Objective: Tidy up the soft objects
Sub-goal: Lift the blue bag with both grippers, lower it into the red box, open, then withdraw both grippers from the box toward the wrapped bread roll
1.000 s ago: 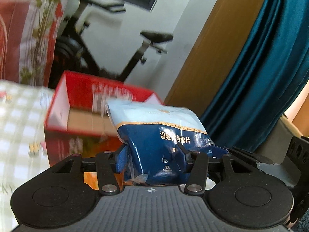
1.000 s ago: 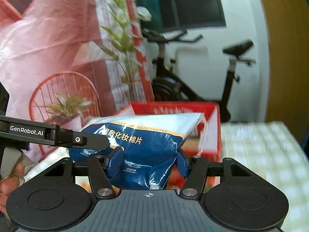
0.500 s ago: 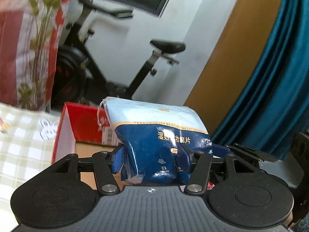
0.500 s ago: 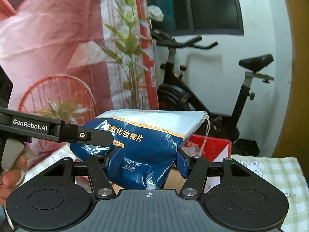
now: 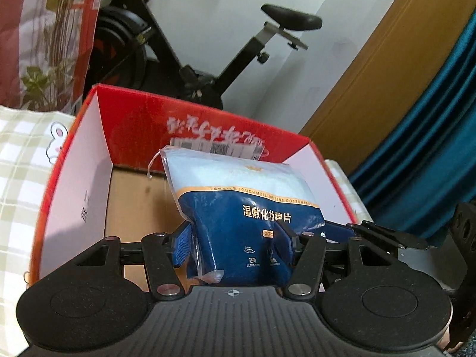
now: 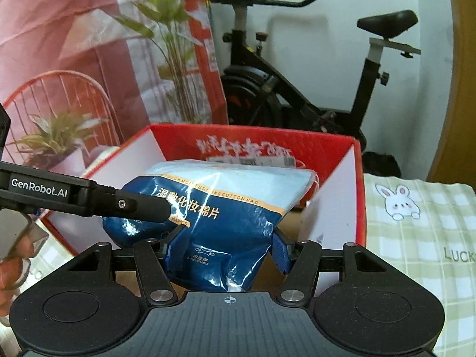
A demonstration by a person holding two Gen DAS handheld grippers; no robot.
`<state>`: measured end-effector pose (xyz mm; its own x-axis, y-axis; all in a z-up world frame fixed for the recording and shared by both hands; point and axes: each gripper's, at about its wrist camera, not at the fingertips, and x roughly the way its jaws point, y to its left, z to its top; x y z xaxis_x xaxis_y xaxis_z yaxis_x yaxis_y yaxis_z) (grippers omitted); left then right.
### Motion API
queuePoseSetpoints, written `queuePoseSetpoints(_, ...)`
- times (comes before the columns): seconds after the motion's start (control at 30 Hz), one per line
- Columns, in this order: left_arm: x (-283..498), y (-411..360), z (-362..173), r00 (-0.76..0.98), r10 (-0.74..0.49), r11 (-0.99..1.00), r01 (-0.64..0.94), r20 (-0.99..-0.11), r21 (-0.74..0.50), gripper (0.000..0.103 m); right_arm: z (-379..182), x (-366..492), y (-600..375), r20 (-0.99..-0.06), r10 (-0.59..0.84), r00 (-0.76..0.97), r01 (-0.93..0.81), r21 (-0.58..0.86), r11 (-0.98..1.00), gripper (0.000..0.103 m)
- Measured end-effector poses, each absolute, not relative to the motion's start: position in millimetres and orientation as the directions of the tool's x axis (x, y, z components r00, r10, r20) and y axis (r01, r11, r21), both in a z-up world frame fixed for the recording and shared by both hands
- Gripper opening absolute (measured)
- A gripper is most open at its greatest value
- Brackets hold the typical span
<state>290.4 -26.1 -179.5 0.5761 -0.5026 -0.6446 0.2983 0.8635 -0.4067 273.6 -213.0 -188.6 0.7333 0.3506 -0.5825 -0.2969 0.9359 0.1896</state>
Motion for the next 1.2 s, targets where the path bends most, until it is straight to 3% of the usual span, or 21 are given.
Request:
queuePoseSetpoints(0.1, 290.1, -26.3, -184.4, 0.576, -0.478, 0.878, 0.295, -0.663, -0.377, 0.067, -192.8, 270.0, -211.7, -0.588, 0.339, 0.734, -0.31, 0.153, 0.938, 0.056)
queuePoseSetpoints(0.2, 281.7, -24.8, -182.8, 0.585, -0.456, 0.89, 0.294, -0.671, -0.348, 0.07, -189.9, 265.4, -209.2, -0.595, 0.314, 0.74, -0.311, 0.113, 0.944, 0.065)
queuePoseSetpoints(0.4, 270.5, -24.5, -173.7, 0.606, -0.428, 0.903, 0.313, -0.67, -0.294, 0.074, -179.7, 253.3, -208.7, -0.584, 0.289, 0.759, -0.298, 0.083, 0.951, 0.065)
queuePoseSetpoints(0.57, 251.2, -25.7, -163.0, 0.629, -0.413, 0.908, 0.337, -0.659, -0.247, 0.072, -168.7, 232.6, -207.6, -0.563, 0.284, 0.776, -0.296, 0.073, 0.952, 0.064)
queuePoseSetpoints(0.9, 209.2, -17.8, -147.9, 0.66, -0.433, 0.901, 0.344, -0.614, -0.265, 0.061, -152.5, 183.7, -208.5, -0.516, 0.293, 0.805, -0.284, 0.099, 0.954, 0.063)
queuePoseSetpoints(1.2, 185.5, -18.4, -157.4, 0.626, -0.469, 0.882, 0.367, -0.623, -0.295, 0.06, -160.6, 148.4, -210.1, -0.506, 0.307, 0.806, -0.277, 0.134, 0.951, 0.063)
